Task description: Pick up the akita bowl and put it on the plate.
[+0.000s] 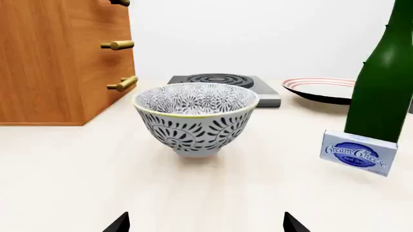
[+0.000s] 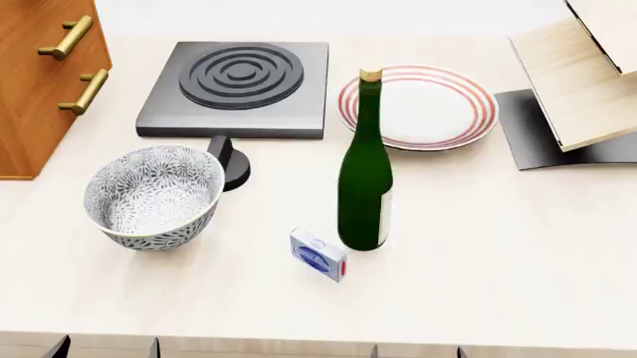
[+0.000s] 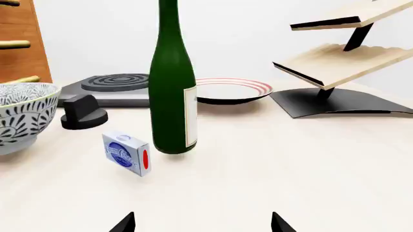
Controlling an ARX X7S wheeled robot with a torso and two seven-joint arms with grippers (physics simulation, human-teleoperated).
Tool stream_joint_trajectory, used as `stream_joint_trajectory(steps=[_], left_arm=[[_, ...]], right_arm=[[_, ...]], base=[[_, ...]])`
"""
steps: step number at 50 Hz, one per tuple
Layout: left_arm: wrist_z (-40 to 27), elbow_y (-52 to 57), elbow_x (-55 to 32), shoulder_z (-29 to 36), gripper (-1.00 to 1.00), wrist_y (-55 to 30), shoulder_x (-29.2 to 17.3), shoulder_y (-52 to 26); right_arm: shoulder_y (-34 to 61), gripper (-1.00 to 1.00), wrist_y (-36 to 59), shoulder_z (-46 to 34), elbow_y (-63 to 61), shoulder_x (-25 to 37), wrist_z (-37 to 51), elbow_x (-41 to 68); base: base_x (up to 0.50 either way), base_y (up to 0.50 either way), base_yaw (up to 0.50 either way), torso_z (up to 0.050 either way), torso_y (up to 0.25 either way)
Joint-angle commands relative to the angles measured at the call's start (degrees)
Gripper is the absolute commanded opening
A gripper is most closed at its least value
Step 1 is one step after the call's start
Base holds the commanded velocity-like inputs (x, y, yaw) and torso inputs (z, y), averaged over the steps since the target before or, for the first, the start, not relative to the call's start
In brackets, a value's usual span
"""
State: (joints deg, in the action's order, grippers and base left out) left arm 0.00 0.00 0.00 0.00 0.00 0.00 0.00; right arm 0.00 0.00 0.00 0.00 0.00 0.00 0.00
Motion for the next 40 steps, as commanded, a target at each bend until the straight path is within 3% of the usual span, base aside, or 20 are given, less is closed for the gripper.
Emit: stream_joint_trajectory(steps=[1, 11, 17, 25, 33, 40], left_arm=[[-0.64, 0.00, -0.56, 0.64, 1.00, 0.00, -0.57, 0.00], [-3.90, -7.56, -3.87, -0.87, 1.00, 4.12, -2.34, -2.78], [-5.00, -6.02, -4.60, -0.12, 1.00, 4.04, -2.80, -2.24], [-5.92, 3.75, -6.08, 0.28, 1.00, 1.08, -4.14, 0.75], [-8.04, 19.89, -6.25, -0.14, 1.00, -5.50, -6.40, 0.31], [-8.83, 27.02, -6.00, 0.91, 1.00, -8.47, -7.31, -0.59]], right_arm=[[0.00, 1.00, 0.00, -0.72, 0.00, 0.54, 0.72, 0.54], [3.25, 1.00, -4.24, -2.52, 10.31, 2.23, 4.06, 0.33], [3.40, 1.00, -4.64, -3.73, 10.65, 2.73, 4.83, 0.64], [2.42, 1.00, -3.55, -4.53, 7.36, 3.46, 5.70, 1.55], [1.26, 1.00, 3.26, -4.52, -8.12, 4.22, 7.51, 2.41], [1.36, 1.00, 6.04, -5.28, -14.58, 4.80, 8.15, 2.92]], base=[[0.00, 0.00, 0.00, 0.000, 0.000], [0.00, 0.00, 0.00, 0.000, 0.000], [0.00, 0.00, 0.00, 0.000, 0.000], [0.00, 0.00, 0.00, 0.000, 0.000], [0.00, 0.00, 0.00, 0.000, 0.000], [0.00, 0.00, 0.00, 0.000, 0.000]])
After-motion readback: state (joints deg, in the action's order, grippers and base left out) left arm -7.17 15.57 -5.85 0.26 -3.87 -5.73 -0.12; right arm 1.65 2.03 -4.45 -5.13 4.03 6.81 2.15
